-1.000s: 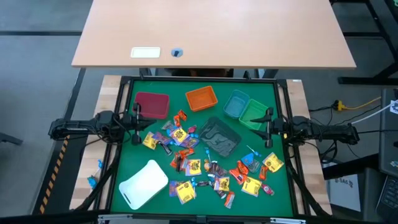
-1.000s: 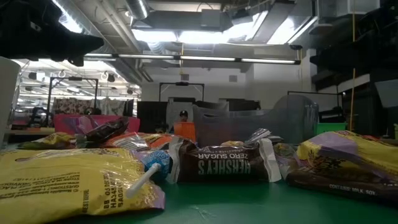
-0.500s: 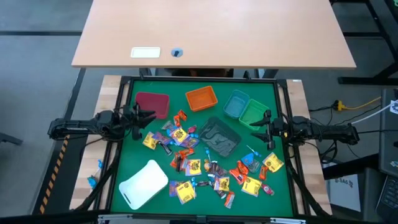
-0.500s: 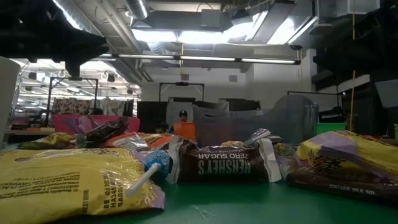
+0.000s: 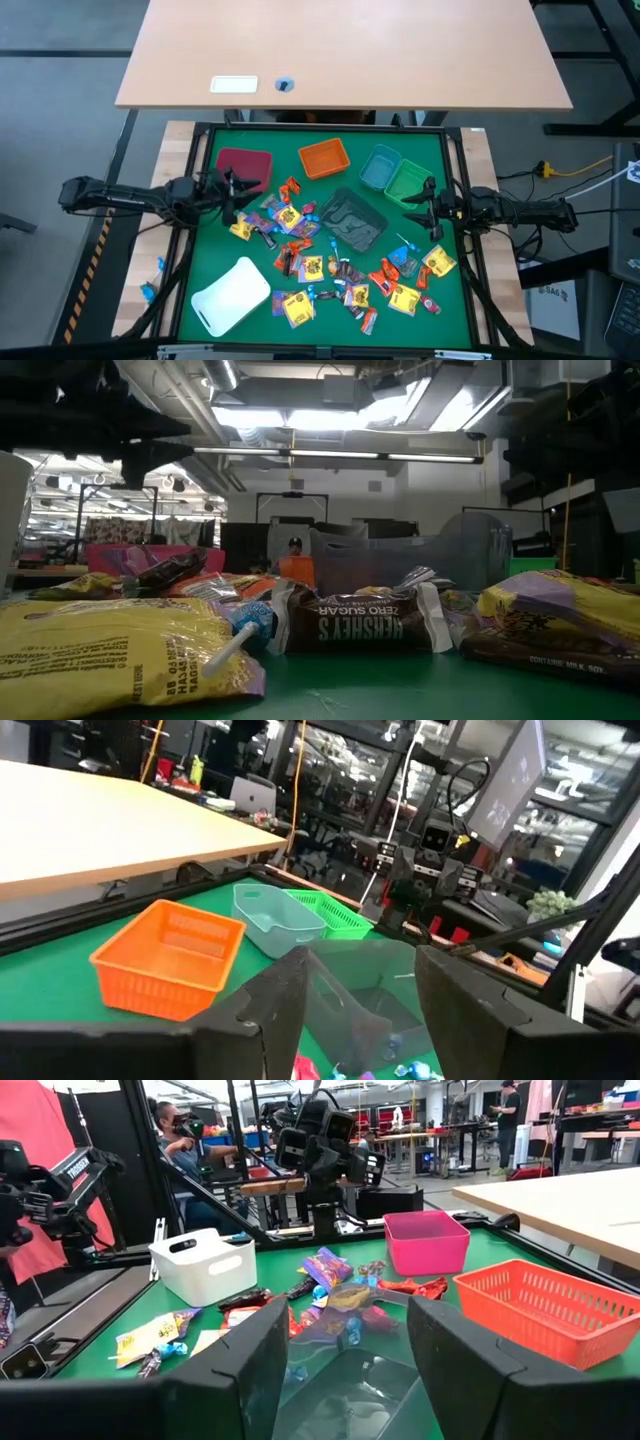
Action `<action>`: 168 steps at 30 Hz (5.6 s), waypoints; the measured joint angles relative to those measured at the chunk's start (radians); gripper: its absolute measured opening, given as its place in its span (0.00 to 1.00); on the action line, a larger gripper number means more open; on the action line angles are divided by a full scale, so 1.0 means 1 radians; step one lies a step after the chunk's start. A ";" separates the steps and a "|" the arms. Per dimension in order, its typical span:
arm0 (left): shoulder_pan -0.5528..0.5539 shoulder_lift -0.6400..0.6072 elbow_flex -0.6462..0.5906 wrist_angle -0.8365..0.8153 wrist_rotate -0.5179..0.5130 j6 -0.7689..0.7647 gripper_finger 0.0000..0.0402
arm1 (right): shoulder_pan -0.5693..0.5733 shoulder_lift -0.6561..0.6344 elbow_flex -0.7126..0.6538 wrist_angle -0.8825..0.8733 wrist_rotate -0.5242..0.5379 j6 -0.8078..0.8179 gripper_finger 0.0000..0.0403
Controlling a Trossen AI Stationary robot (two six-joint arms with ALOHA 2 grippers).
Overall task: Sort candy
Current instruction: Put the blue gummy pack into the red bin, then put the purple gummy pack into the red bin
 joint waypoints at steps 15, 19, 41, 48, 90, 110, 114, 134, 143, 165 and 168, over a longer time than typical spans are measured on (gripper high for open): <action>-0.010 0.226 0.182 -0.376 0.002 -0.089 0.43 | 0.000 0.000 0.000 0.000 0.000 0.000 0.51; -0.010 0.242 0.182 -0.495 0.002 -0.205 0.43 | 0.000 0.000 0.000 0.000 0.000 0.000 0.51; -0.010 0.443 0.152 -0.622 -0.112 -0.438 0.43 | 0.000 0.000 0.001 -0.002 0.000 -0.001 0.51; -0.010 0.540 0.152 -0.515 -0.112 -0.436 0.43 | 0.000 0.000 0.001 -0.003 0.000 -0.001 0.51; -0.010 0.697 0.164 -0.257 -0.053 -0.434 0.00 | 0.000 0.000 0.002 -0.005 0.000 -0.004 0.51; 0.112 0.459 0.324 -0.418 -0.080 -0.142 0.00 | 0.000 0.000 0.002 -0.004 0.003 -0.004 0.51; 0.172 0.400 0.389 -0.612 -0.135 -0.062 0.00 | 0.000 0.000 0.002 -0.005 0.003 -0.004 0.51; 0.347 0.360 0.458 -1.097 -0.301 -0.014 0.00 | 0.000 0.000 0.002 -0.005 0.003 -0.004 0.51; 0.356 0.360 0.458 -1.096 -0.304 -0.014 0.12 | 0.000 0.000 0.002 -0.005 0.003 -0.004 0.51; 0.289 0.360 0.458 -0.818 0.343 0.118 0.34 | 0.000 0.000 0.002 -0.005 0.003 -0.004 0.51; 0.213 0.360 0.458 -0.834 0.473 0.160 0.34 | 0.000 0.000 0.002 -0.005 0.003 -0.004 0.51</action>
